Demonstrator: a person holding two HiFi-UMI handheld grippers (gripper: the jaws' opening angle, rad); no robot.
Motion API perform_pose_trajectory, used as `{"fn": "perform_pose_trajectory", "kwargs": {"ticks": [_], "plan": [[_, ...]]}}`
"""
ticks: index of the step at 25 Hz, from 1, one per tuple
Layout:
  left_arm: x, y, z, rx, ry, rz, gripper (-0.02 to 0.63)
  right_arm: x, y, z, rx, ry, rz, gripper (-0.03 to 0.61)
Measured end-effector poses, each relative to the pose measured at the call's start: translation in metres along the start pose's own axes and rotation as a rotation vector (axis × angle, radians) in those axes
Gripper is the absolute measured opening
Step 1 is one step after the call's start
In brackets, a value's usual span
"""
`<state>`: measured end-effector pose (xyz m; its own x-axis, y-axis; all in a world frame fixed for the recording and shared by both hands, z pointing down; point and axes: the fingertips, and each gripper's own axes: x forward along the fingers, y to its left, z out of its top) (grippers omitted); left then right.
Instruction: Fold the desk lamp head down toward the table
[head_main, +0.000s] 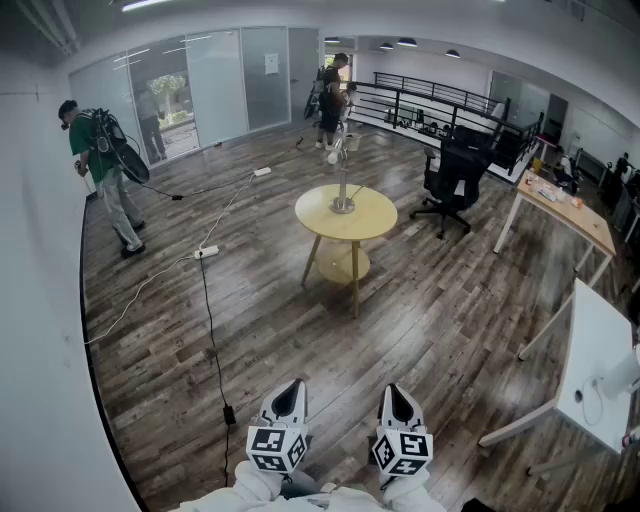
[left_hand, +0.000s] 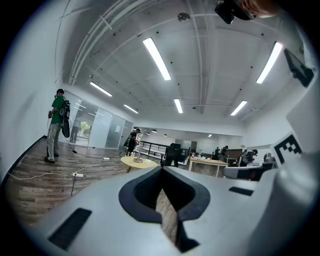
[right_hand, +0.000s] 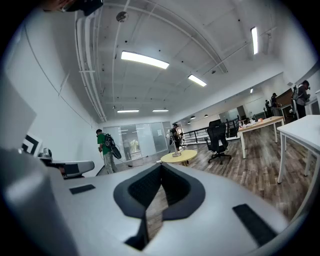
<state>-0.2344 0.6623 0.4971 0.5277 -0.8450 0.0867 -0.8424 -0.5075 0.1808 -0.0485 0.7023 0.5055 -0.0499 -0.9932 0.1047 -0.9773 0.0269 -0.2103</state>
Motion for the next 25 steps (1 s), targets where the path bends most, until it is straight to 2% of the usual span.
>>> {"fn": "perform_pose_trajectory", "kwargs": {"ticks": [5,11,25], "plan": [[0.029,-0.018,-0.004,0.022,0.036,-0.010,0.000,0.023,-0.013,0.013,-0.022,-0.006,0.018,0.012],[0.063,-0.016,-0.001,0.009,0.019,-0.013,0.000,0.047,-0.022,0.011,-0.037,0.010,0.026,0.012],[0.180,0.036,0.019,-0.006,0.006,-0.024,0.000,0.177,-0.037,0.022,-0.003,0.015,0.023,0.012]]}}
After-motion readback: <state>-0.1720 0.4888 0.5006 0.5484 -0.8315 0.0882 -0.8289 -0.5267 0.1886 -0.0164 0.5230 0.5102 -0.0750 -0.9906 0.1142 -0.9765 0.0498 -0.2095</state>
